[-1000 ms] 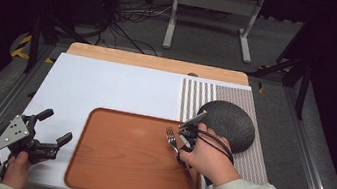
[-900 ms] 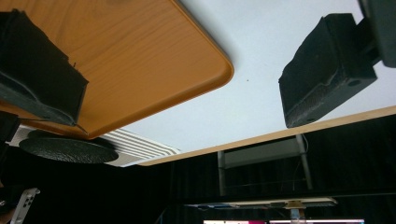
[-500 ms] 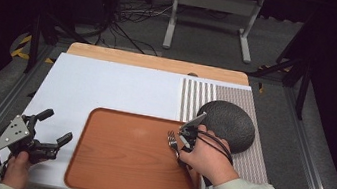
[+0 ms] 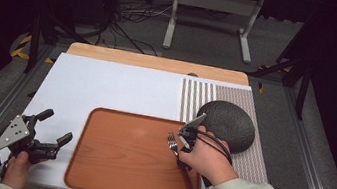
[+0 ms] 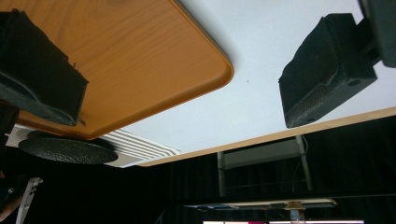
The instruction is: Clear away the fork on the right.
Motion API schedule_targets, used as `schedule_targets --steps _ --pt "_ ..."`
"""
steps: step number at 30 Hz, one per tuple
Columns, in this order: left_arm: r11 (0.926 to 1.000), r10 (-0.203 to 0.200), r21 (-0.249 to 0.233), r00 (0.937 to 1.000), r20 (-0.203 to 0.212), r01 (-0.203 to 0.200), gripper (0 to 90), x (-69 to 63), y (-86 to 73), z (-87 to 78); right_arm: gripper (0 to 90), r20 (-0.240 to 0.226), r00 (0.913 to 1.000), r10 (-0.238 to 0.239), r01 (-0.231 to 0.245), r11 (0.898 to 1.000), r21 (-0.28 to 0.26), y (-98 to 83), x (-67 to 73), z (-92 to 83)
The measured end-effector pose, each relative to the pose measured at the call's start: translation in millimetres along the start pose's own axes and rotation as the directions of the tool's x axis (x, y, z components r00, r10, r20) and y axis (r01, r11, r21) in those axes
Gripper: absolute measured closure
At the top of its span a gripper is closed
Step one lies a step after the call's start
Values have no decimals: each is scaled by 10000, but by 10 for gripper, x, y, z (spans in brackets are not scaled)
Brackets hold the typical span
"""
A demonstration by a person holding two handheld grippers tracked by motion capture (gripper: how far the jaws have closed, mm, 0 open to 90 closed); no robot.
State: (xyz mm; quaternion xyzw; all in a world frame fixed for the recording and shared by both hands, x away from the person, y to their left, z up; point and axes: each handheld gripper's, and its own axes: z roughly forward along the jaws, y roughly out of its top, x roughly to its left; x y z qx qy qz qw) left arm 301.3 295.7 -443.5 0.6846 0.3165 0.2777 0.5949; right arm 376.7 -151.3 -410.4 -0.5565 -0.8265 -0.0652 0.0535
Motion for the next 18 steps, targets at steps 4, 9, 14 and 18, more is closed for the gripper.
schedule_targets --steps 4,9,14,18 --pt "10000 6 -8 10000 -22 -6 16 3 0 -1 679 -5 9999 -166 166 9997 -176 -12 -20 -24" --pt "10000 11 -27 10000 -42 -11 16 0 2 0 633 -48 9993 -381 378 9982 -460 -22 -24 -72" --pt "10000 12 -28 10000 -45 -12 16 1 2 -1 521 -168 9972 -729 707 9917 -1070 -26 -15 -134" --pt "10000 30 -19 10000 -39 -30 16 1 3 -2 277 -48 9890 -1481 1425 9597 -2424 -30 8 -139"
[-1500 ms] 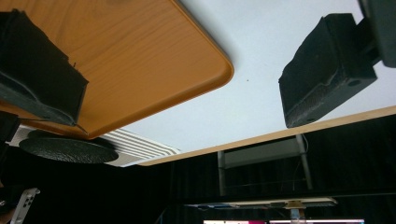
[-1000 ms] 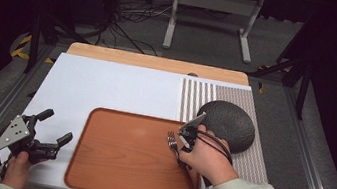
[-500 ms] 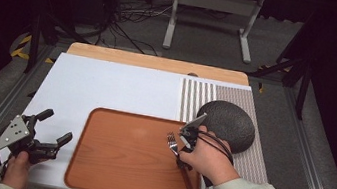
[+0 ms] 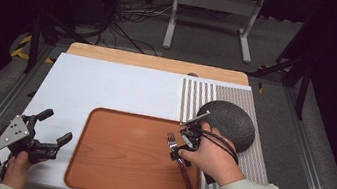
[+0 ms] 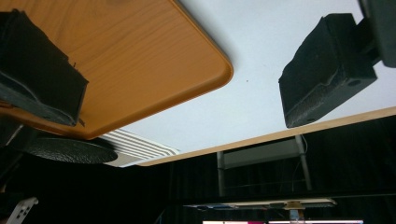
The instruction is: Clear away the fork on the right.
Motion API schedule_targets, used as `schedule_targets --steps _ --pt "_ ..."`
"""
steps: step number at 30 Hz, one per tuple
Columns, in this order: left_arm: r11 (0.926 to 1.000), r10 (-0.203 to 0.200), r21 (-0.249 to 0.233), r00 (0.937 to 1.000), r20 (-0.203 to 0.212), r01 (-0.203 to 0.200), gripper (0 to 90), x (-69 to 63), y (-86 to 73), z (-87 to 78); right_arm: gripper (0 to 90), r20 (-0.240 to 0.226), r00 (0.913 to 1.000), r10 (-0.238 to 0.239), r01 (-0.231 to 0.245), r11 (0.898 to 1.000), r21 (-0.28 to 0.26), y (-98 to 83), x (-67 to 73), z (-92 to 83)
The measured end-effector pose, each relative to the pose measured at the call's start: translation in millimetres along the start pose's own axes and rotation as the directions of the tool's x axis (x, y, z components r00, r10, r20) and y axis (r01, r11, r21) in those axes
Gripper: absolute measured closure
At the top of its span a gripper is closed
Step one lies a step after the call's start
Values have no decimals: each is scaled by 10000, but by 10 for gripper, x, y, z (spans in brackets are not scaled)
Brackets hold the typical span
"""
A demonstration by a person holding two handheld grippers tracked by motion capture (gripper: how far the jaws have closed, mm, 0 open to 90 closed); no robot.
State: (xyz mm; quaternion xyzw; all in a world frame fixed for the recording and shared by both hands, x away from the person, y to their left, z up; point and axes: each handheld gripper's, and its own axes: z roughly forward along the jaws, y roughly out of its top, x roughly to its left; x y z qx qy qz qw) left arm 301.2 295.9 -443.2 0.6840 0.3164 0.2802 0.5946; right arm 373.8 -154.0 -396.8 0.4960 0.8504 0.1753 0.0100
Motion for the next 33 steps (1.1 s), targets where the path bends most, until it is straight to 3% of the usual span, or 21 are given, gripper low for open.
schedule_targets --steps 3,6,7,10,12,15,19,21,22,23,24,25,26,31,32,33 --pt "10000 -41 -13 10000 -9 41 16 0 -1 0 231 4 9982 -599 598 9958 -690 19 4 -28" --pt "10000 -16 -4 10000 -6 16 16 1 -1 1 189 168 9886 -1497 1506 9787 -1394 38 -5 -62" --pt "10000 -15 11 10000 2 15 16 1 -1 1 189 168 9886 -1497 1506 9787 -1394 38 -5 -62" --pt "10000 -26 11 10000 4 26 16 -4 -3 5 172 281 9743 -2236 2247 9535 -2008 45 2 -53" --pt "10000 -5 6 10000 -2 5 16 -2 -2 4 176 276 9698 -2423 2418 9407 -2381 53 12 -47" --pt "10000 -13 -1 10000 -9 13 16 -1 -1 2 248 221 9457 -3242 3188 9124 -2569 78 10 -26" --pt "10000 0 -6 10000 -5 0 16 -1 0 2 328 244 9173 -3975 3870 8752 -2904 111 32 36" --pt "10000 -6 -3 10000 1 6 16 0 -2 3 435 88 9032 -4290 4111 8592 -3047 126 52 75" --pt "10000 3 17 10000 10 -3 16 1 -2 2 477 71 8993 -4372 4178 8544 -3090 131 56 87" --pt "10000 -2 11 10000 14 2 16 1 -1 3 581 67 8940 -4479 4278 8492 -3096 140 64 109" --pt "10000 0 -5 10000 12 0 16 0 -1 3 617 27 8878 -4602 4391 8453 -3043 148 64 125" --pt "10000 0 -5 10000 12 0 16 0 -1 3 617 27 8878 -4602 4391 8453 -3043 148 64 125" --pt "10000 2 -5 10000 9 -2 16 1 -1 2 728 8 8813 -4725 4501 8390 -3057 171 63 174" --pt "10000 16 -4 10000 20 -16 16 3 0 -1 838 -35 8724 -4888 4652 8326 -3006 204 47 246" --pt "10000 0 -21 10000 16 0 16 3 0 0 862 -5 8652 -5015 4780 8249 -3017 212 39 266" --pt "10000 9 -13 10000 1 -9 16 4 0 -1 900 2 8636 -5042 4812 8241 -2988 218 35 295"
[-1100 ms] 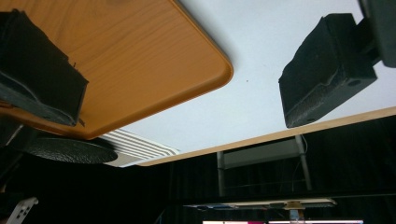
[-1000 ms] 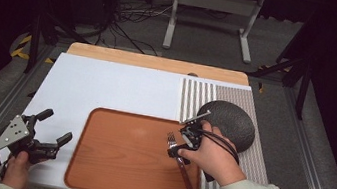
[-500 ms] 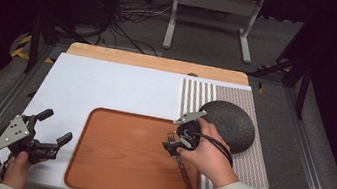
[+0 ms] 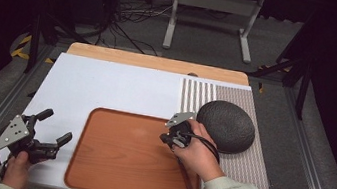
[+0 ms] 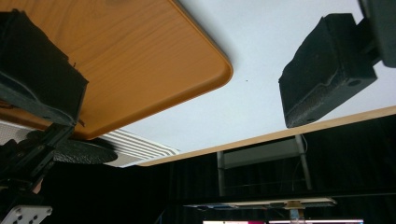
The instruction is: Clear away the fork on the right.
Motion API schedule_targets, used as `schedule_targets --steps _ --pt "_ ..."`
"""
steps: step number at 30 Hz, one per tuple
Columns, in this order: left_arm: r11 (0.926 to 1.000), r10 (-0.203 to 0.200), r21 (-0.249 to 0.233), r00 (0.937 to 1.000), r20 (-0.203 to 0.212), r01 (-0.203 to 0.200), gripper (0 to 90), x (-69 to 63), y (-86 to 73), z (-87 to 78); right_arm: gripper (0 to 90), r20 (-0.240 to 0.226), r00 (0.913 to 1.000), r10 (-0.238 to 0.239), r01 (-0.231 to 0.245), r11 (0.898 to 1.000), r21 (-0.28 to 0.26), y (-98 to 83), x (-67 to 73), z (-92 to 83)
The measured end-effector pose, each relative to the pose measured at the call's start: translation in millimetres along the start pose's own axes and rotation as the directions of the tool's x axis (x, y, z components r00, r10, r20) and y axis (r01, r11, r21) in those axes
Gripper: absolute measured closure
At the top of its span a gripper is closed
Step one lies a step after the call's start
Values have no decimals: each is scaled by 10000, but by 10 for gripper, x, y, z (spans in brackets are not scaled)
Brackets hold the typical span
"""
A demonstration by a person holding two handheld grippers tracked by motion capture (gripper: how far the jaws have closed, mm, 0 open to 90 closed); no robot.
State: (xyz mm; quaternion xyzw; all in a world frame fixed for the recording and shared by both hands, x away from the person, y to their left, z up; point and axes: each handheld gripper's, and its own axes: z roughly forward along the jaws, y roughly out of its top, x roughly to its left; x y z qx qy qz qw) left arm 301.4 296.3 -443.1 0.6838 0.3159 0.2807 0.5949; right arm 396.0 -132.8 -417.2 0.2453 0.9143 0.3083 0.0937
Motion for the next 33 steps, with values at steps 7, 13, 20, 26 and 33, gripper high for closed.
schedule_targets --steps 7,13,20,26,33 --pt "10000 0 9 10000 14 0 16 2 0 -2 900 30 9997 -224 223 9995 234 -19 -33 105" --pt "10000 -4 4 10000 15 4 16 4 -2 1 900 180 9996 -234 225 9986 487 -35 -55 157" --pt "10000 -24 10 10000 11 24 16 3 -3 1 900 183 9998 -128 116 9979 638 -61 -76 188" --pt "10000 -32 1 10000 8 32 16 4 -3 0 900 433 9990 -69 38 9974 715 -86 -124 179" --pt "10000 -29 11 10000 20 29 16 4 -1 -1 900 687 9975 178 -233 9965 805 -124 -182 137"
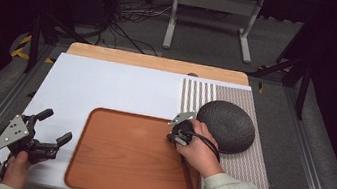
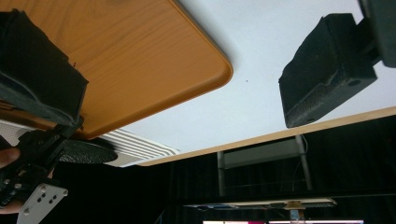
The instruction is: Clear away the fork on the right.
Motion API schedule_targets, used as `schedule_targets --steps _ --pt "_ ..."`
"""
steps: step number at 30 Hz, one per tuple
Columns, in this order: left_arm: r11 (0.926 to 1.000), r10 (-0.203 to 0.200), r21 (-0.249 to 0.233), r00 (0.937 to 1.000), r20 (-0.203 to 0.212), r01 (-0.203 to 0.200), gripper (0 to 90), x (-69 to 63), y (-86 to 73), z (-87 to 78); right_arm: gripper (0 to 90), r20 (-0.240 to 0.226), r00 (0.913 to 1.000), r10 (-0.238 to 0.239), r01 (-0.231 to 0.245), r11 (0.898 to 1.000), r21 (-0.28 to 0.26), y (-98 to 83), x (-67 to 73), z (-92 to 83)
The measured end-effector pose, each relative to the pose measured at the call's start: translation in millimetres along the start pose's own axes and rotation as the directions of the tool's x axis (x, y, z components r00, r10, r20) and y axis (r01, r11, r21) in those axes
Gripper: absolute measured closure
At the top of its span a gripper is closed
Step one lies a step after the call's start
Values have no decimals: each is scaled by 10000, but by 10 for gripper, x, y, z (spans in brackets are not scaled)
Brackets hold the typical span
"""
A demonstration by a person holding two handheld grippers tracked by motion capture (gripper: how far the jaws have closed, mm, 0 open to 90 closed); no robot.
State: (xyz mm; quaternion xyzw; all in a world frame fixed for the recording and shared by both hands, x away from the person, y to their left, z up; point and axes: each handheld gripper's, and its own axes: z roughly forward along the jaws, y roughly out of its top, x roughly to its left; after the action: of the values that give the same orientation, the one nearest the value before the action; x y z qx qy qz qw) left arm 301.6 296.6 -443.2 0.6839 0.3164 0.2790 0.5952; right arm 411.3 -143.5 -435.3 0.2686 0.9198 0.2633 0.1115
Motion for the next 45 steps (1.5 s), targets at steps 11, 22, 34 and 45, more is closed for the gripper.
schedule_targets --steps 11,22,34,45 --pt "10000 20 -3 10000 -4 -20 16 -1 0 2 900 380 9990 247 -248 9997 28 -66 -97 -44" --pt "10000 -2 -25 10000 -5 2 16 -3 1 3 900 647 9965 537 -543 9985 69 -129 -190 -87" --pt "10000 11 6 10000 1 -11 16 -5 1 4 900 939 9922 825 -843 9963 146 -201 -265 -147" --pt "10000 -1 35 10000 8 1 16 -8 -4 14 900 1109 9886 1022 -1046 9944 162 -258 -317 -178"
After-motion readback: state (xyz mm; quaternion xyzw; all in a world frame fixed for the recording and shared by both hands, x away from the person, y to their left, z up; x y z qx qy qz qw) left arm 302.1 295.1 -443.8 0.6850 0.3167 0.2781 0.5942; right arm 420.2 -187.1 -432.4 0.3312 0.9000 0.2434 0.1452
